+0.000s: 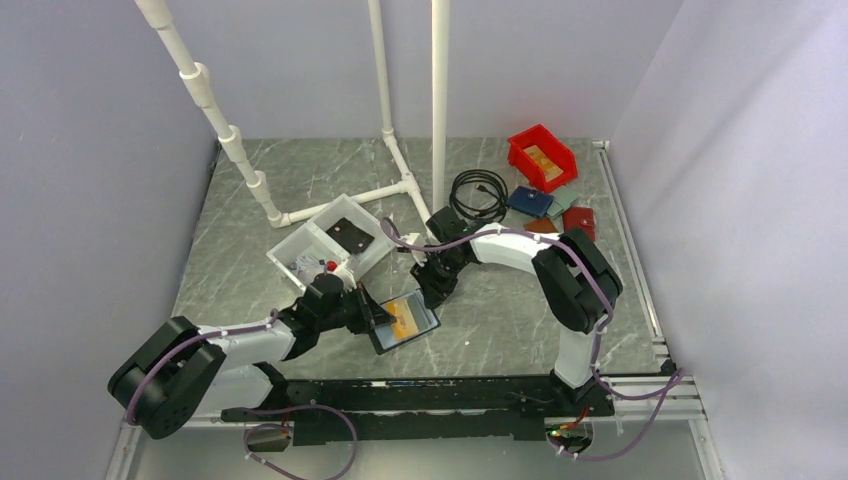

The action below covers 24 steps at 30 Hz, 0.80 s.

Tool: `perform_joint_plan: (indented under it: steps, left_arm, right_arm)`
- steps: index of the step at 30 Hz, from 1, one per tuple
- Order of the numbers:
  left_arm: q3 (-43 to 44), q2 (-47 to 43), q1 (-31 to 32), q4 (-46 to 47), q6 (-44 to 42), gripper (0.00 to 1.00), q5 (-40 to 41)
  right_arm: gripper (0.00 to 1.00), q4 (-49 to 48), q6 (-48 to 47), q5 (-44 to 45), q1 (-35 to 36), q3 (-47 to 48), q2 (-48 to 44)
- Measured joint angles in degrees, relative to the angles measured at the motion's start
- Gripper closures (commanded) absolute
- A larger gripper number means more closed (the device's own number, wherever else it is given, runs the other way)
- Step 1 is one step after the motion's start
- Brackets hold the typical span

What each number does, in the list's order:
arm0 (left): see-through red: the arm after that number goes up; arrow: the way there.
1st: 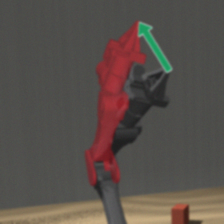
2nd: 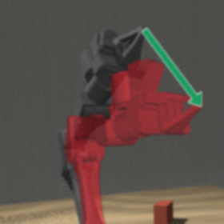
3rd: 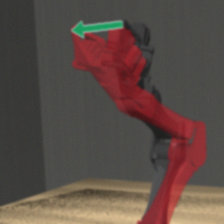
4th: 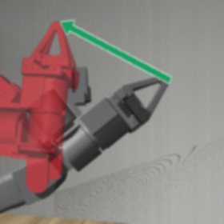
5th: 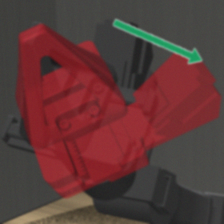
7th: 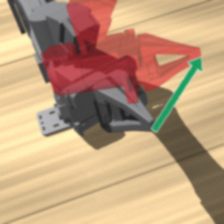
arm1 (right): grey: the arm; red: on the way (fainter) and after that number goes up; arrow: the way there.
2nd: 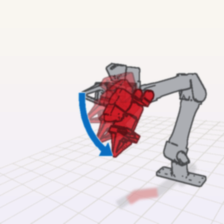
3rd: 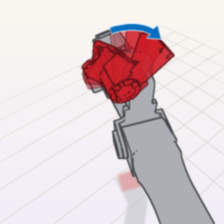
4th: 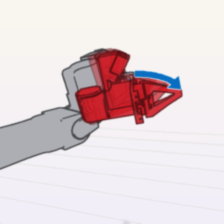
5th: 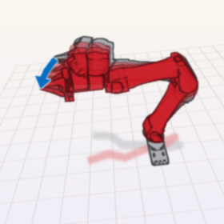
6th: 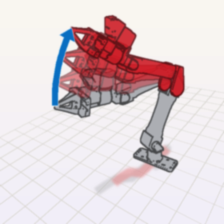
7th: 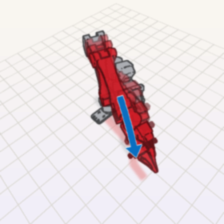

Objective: Take the credit cards out of the card holder
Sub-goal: Remove the credit card from the card holder.

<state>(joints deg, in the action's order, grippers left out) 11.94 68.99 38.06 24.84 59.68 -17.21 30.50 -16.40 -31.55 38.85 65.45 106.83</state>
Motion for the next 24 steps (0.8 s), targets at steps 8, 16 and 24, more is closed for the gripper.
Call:
perform_joint_plan:
  steps: [8,16,24]
  left_arm:
    - [2.69,-1.7,-0.11,-6.99,-3.32,1.0,-0.48]
    - [3.98,-12.7,-0.11,-21.75,-3.52,1.0,0.76]
    - [3.98,-21.75,-0.11,-31.12,-3.52,1.0,1.79]
  right_arm:
    - [0.69,2.25,-3.85,1.6,-0.59,-0.55,-2.38]
    - [0.66,4.2,-7.21,1.07,-1.11,-0.59,-5.01]
    - [0.63,9.97,-14.88,-5.57,-1.2,-0.59,-8.7]
